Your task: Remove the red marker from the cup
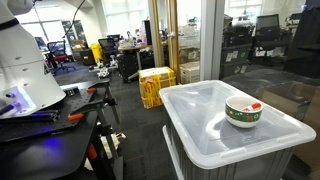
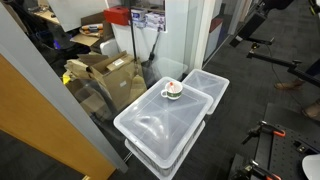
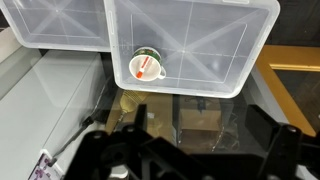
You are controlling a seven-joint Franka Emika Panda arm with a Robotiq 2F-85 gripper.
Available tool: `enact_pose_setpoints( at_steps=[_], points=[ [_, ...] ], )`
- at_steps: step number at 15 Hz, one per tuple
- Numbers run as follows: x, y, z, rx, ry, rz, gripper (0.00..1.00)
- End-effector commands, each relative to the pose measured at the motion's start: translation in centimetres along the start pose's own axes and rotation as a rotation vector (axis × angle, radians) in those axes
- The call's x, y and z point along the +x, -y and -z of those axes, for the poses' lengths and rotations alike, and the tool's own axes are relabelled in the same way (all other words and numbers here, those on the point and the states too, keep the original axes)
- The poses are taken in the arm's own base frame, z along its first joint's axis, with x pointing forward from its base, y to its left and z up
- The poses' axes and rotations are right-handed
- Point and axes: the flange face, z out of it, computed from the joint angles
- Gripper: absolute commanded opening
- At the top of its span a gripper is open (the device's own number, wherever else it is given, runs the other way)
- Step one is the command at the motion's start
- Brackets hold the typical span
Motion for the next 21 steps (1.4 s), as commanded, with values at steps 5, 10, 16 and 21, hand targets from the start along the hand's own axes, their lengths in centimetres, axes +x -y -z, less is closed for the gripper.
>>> enact_pose_setpoints(
  at_steps=[5, 10, 16, 21],
  points=[
    [0.9, -0.2, 0.0, -0.023, -0.009, 0.003, 1.0],
    [3.5, -1.9, -0.1, -0.041, -0.027, 0.002, 1.0],
    [6.5, -5.1, -1.6, -0.07, -0.001, -0.005, 1.0],
    [8.2, -8.2, -4.2, -0.058, 0.021, -0.023, 1.0]
  ],
)
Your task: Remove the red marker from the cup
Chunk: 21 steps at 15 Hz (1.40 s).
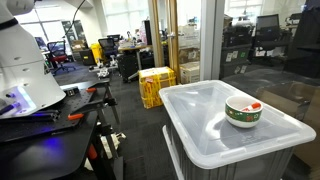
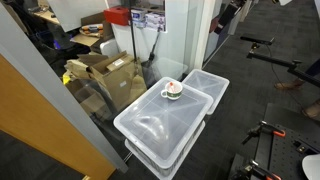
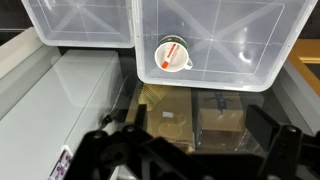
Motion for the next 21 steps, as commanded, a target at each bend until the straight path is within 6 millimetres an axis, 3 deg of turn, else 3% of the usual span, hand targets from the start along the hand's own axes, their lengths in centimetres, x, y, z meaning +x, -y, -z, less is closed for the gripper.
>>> enact_pose_setpoints(
  at_steps=[1, 9, 21],
  points=[
    [2.2, -2.5, -2.0, 0.006, -0.019, -0.007, 1.0],
    [3.4, -5.9, -8.5, 0.034, -0.1, -0.067, 1.0],
    [5.0, -7.1, -18.9, 0.065, -0.064, -0.167, 1.0]
  ],
)
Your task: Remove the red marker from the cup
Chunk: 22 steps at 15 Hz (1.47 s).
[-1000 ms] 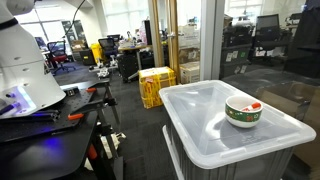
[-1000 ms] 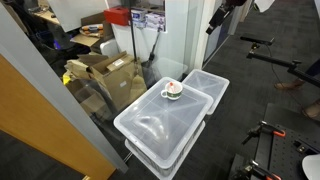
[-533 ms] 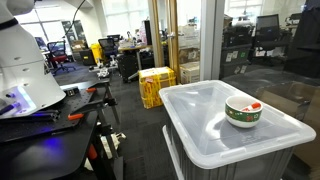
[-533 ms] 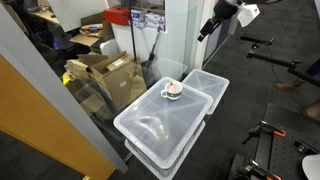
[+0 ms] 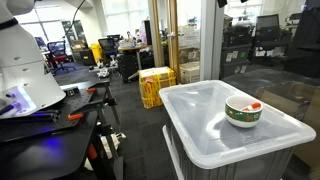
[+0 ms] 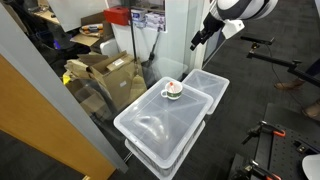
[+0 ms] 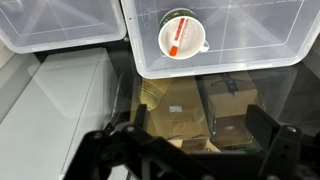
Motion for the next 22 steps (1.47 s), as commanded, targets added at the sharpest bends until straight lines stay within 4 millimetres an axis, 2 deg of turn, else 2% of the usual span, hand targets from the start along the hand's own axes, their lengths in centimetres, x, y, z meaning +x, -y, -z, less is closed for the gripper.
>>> enact_pose_setpoints(
  at_steps=[1, 10, 14, 20, 22],
  points=[
    [1.4, -1.1, -3.1, -0.011, -0.009, -0.015, 1.0],
    [0.6, -3.1, -9.7, -0.01, 0.091, -0.056, 1.0],
    [-0.3, -2.7, -10.3, 0.005, 0.11, -0.063, 1.0],
    [-0.2, -2.4, -10.4, 0.0, 0.099, -0.067, 1.0],
    [0.2, -2.2, -11.2, 0.0, 0.109, -0.064, 1.0]
  ],
)
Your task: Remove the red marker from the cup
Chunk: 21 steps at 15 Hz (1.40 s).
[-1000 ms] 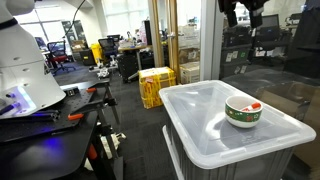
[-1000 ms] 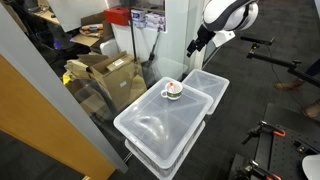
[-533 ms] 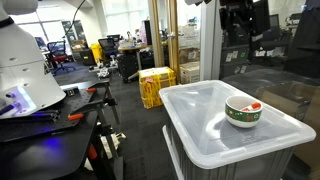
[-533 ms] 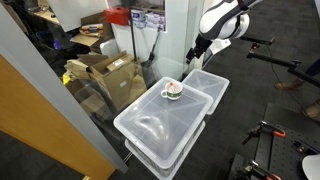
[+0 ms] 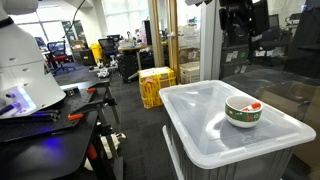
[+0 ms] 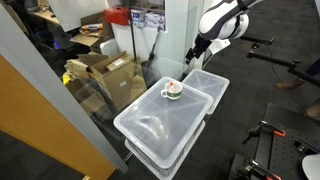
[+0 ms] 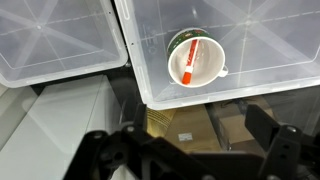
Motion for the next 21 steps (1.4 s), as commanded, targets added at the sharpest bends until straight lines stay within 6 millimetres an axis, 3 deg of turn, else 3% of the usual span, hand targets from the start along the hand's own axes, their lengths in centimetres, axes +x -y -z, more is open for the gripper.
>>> enact_pose_setpoints(
  at_steps=[1, 13, 21],
  points=[
    [0.7, 0.4, -1.2, 0.0, 0.012, -0.002, 1.0],
    [2.8, 0.8, -9.2, -0.019, 0.1, -0.028, 1.0],
    [2.9, 2.0, -12.6, -0.022, 0.142, -0.052, 1.0]
  ],
)
